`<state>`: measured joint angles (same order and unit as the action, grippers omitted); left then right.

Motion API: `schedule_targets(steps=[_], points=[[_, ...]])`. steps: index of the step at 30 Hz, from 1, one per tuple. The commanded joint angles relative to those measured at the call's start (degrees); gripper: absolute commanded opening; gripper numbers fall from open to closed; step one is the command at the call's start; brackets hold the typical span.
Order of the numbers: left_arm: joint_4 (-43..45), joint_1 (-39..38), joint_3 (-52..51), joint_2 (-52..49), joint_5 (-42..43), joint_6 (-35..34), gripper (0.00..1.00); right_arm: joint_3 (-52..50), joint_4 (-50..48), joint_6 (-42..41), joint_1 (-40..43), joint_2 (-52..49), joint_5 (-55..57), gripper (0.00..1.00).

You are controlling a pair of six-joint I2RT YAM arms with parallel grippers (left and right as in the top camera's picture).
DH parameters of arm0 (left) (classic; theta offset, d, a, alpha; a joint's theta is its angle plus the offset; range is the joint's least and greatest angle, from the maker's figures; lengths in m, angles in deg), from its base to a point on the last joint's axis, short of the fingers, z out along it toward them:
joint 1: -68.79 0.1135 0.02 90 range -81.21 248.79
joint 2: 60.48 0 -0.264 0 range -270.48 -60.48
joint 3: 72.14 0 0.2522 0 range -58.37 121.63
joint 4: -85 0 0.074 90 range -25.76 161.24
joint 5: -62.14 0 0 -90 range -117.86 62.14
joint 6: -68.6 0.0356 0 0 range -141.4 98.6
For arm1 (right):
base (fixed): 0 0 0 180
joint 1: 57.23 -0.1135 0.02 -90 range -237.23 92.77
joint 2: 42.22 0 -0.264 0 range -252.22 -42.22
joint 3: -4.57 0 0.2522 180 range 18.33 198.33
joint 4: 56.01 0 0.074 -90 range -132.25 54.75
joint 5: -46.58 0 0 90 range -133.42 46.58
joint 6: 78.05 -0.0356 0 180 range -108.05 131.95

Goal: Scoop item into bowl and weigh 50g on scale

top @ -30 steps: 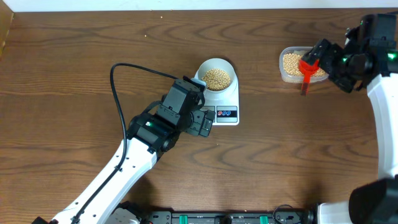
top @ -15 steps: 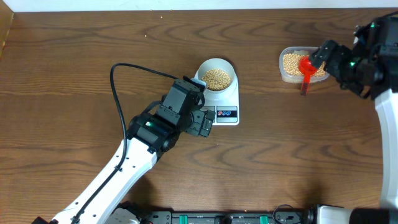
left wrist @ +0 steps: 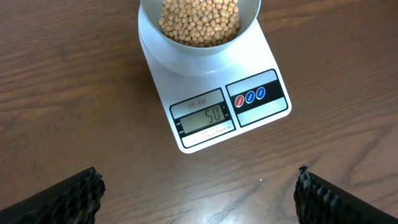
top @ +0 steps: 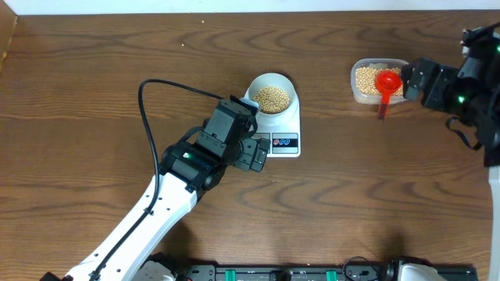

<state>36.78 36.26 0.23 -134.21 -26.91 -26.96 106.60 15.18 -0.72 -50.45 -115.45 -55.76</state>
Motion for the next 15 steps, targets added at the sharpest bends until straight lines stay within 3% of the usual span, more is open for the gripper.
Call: schedule_targets(steps=[1, 15], points=[[0.0, 0.0, 0.2, 0.0, -0.1, 0.5, 1.0, -0.3, 0.7, 2.7, -0.2, 3.5, 0.4, 0.99], [0.0, 0.0, 0.2, 0.0, -0.1, 0.5, 1.0, -0.3, 7.3, 2.5, -0.2, 7.9, 3.1, 0.99]])
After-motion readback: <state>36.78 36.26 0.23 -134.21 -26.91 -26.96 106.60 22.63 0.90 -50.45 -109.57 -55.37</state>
